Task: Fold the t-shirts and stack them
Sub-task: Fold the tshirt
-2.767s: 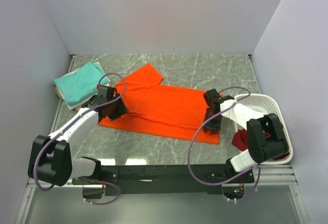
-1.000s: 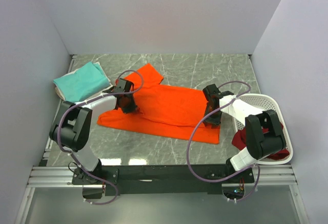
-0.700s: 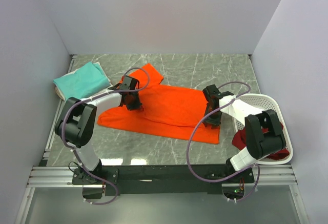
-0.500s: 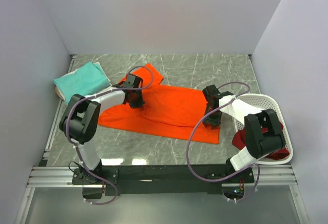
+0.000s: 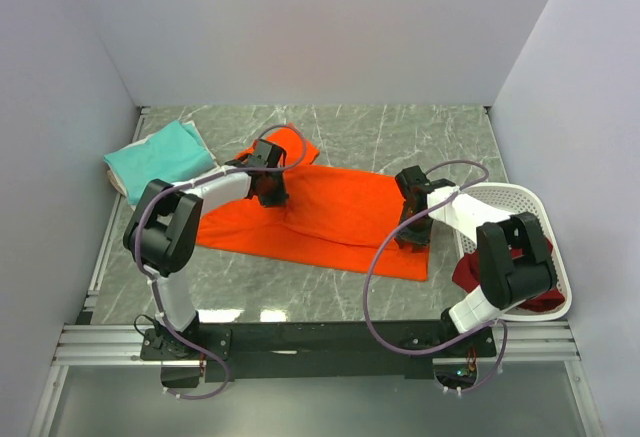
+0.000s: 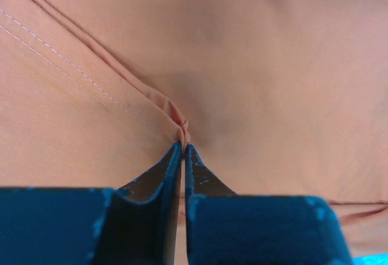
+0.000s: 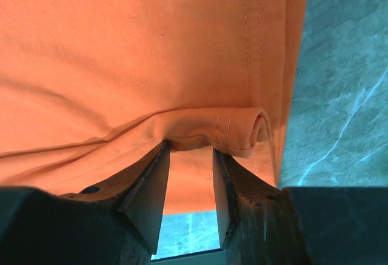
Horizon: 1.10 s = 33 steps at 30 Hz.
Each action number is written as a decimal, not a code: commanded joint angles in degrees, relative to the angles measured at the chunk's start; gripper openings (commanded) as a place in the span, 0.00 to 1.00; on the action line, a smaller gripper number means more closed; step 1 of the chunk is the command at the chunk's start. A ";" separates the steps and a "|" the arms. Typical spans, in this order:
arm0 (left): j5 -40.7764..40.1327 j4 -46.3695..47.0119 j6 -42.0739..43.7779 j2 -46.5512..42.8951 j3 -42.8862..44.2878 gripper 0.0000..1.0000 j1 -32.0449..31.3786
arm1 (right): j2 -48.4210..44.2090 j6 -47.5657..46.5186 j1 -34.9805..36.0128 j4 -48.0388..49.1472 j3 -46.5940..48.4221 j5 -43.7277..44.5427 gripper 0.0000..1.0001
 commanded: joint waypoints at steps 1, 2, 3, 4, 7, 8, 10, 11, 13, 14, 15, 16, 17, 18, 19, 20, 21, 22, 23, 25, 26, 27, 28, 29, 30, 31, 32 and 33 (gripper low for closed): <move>-0.40 0.41 0.01 -1.07 2.09 0.13 -0.37 | 0.92 1.17 -0.58 0.91 1.27 1.42 0.42; -0.40 0.32 -0.17 -1.25 2.17 0.15 -0.37 | 1.36 1.17 -0.84 0.82 2.05 1.69 0.42; -0.40 0.06 -0.26 -1.51 2.35 0.16 -0.37 | 1.54 1.17 -1.28 0.65 2.32 1.95 0.42; -0.40 -0.12 -0.26 -1.43 2.52 0.16 -0.37 | 1.71 0.91 -1.63 0.47 2.67 1.96 0.42; -0.40 -0.73 -0.26 -2.13 3.32 0.23 -0.37 | 1.63 0.38 -2.77 0.47 3.38 2.39 0.42; -1.97 -1.00 -0.26 -2.48 3.49 0.26 -0.37 | 1.80 0.29 -3.13 0.64 3.55 2.57 0.42; -2.34 -1.26 -0.34 -3.53 3.93 0.31 -0.37 | 1.80 -0.24 -4.00 1.08 3.64 2.57 0.42; -2.42 -1.52 -0.34 -4.06 4.19 0.37 -0.37 | 1.71 -0.41 -4.27 1.26 3.73 2.40 0.42; -2.69 -1.88 -0.43 -5.38 4.81 0.42 -0.37 | 1.63 -0.94 -4.36 1.79 3.99 2.13 0.42; -2.78 -2.14 -0.43 -5.82 4.90 0.50 -0.37 | 1.45 -1.12 -4.36 1.96 4.26 1.96 0.42; -2.86 -2.32 -0.52 -6.34 5.16 0.53 -0.37 | 1.54 -1.29 -4.45 2.22 4.34 1.69 0.42; -2.86 -2.40 -0.52 -7.31 5.25 0.55 -0.37 | 1.62 -1.55 -4.45 2.31 4.69 1.52 0.42; -2.86 -2.75 -0.61 -7.84 5.34 0.60 -0.37 | 1.80 -1.64 -4.45 2.31 5.22 1.34 0.42; -2.78 -2.84 -0.61 -8.80 5.43 0.62 -0.28 | 1.80 -1.82 -4.36 2.40 5.57 0.99 0.42; -2.95 -3.11 -0.61 -9.33 5.43 0.64 -0.28 | 1.89 -2.17 -4.36 2.32 6.01 0.90 0.42; -3.30 -3.28 -0.52 -9.95 5.25 0.67 -0.28 | 1.98 -2.35 -4.36 2.23 6.80 0.81 0.42; -3.74 -3.81 -0.26 -11.26 4.73 0.68 -0.28 | 1.80 -2.61 -4.45 1.97 7.24 0.81 0.42; -4.96 -4.07 0.09 -11.88 4.29 0.69 -0.20 | 1.37 -2.87 -4.36 1.88 7.59 0.81 0.42; -5.58 -4.34 0.18 -12.58 3.68 0.72 -0.02 | 0.23 -2.96 -4.27 1.70 8.21 0.81 0.42; -6.38 -4.43 0.44 -14.78 0.96 0.74 1.12 | -1.44 -3.66 -3.92 1.35 8.65 1.08 0.43; -6.38 -4.25 0.36 -15.57 -1.40 0.75 1.73 | -3.28 -3.75 -3.66 1.35 9.09 0.99 0.43; -6.38 -3.99 0.27 -17.14 -2.73 0.76 2.26 | -4.25 -3.75 -3.40 1.00 9.35 0.81 0.43; -6.21 -3.55 0.18 -18.03 -4.05 0.77 3.48 | -5.13 -3.75 -2.52 0.82 9.62 0.64 0.43; -6.03 -3.29 0.01 -18.73 -5.37 0.78 4.11 | -6.97 -3.75 -1.91 0.65 10.23 -0.23 0.43; -5.94 -3.02 0.01 -20.39 -8.17 0.78 4.81 | -7.86 -3.93 -0.94 1.08 10.41 -0.94 0.43; -5.68 -2.67 -0.17 -21.11 -9.59 0.79 6.29 | -8.74 -4.10 1.42 1.52 10.50 -2.16 0.43; -5.15 -1.89 -0.43 -21.90 -10.99 0.79 7.00 | -9.88 -4.02 2.75 2.05 10.76 -4.35 0.43; -4.80 -1.53 -0.43 -23.12 -13.62 0.80 7.71 | -10.24 -3.84 4.32 3.18 10.94 -5.50 0.43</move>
